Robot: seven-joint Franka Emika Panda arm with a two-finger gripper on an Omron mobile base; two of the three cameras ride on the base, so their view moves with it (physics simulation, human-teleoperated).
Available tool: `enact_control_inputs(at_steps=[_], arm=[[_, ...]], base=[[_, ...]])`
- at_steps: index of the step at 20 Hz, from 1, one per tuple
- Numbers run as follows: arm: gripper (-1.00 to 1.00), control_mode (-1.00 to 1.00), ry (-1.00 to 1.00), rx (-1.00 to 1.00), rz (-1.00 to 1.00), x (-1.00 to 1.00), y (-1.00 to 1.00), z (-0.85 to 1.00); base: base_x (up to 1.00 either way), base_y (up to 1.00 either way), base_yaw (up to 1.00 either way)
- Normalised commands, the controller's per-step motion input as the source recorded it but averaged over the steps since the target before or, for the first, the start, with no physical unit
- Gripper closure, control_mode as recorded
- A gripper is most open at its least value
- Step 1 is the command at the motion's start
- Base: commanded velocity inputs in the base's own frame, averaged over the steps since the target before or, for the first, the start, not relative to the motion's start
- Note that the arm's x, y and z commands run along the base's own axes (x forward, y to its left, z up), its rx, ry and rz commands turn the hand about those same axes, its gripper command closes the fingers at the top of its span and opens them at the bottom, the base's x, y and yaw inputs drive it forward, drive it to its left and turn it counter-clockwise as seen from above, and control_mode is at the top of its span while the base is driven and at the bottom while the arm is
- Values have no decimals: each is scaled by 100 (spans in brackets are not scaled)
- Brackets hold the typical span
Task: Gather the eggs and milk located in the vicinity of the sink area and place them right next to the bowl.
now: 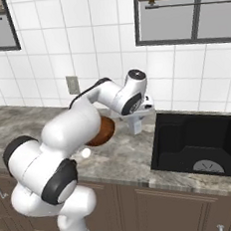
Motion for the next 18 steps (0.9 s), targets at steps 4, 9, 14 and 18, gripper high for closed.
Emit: enact_control_inputs(at_steps=[4, 9, 14, 18], arm=[[-100, -100, 0, 0, 16, 35, -2, 0], [-100, -100, 0, 0, 9, 27, 0, 0], [-100, -100, 0, 0, 1, 31, 0, -1], [-100, -100, 3, 0, 0, 26, 1, -7]], base=[[0, 0, 0], [0, 0, 0], [0, 0, 0], [0, 0, 0]])
